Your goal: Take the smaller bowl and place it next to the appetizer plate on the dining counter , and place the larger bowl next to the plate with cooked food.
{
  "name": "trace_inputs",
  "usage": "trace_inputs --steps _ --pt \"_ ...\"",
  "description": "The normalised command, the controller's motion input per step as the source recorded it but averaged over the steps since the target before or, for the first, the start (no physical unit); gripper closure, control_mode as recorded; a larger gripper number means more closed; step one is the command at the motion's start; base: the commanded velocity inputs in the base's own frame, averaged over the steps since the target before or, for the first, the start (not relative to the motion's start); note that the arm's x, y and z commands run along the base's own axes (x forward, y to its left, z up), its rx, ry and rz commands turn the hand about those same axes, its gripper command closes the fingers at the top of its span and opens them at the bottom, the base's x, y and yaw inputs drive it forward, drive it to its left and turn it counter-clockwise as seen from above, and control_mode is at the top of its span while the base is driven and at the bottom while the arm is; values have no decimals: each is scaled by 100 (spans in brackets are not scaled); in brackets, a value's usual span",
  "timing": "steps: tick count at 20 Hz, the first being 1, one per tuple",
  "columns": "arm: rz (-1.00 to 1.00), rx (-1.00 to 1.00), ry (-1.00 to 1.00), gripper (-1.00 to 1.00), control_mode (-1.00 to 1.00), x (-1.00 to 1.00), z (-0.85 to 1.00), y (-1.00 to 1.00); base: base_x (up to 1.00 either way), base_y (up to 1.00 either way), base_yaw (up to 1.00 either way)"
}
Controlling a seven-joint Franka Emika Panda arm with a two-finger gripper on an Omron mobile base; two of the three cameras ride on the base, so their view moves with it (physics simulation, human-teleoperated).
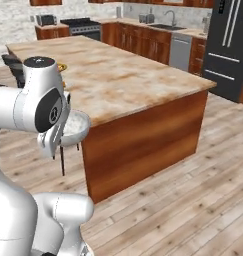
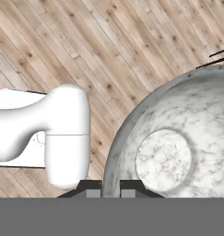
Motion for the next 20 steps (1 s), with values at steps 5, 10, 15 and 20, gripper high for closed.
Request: trace_inputs --steps 5,10,15,20 --pt "0 0 0 100 100 0 0 0 0 100 -49" --pt "0 0 0 100 100 0 0 0 0 100 -48" --pt "0 0 0 100 100 0 0 0 0 100 -46" --pt "0 0 0 100 100 0 0 0 -2 100 -41"
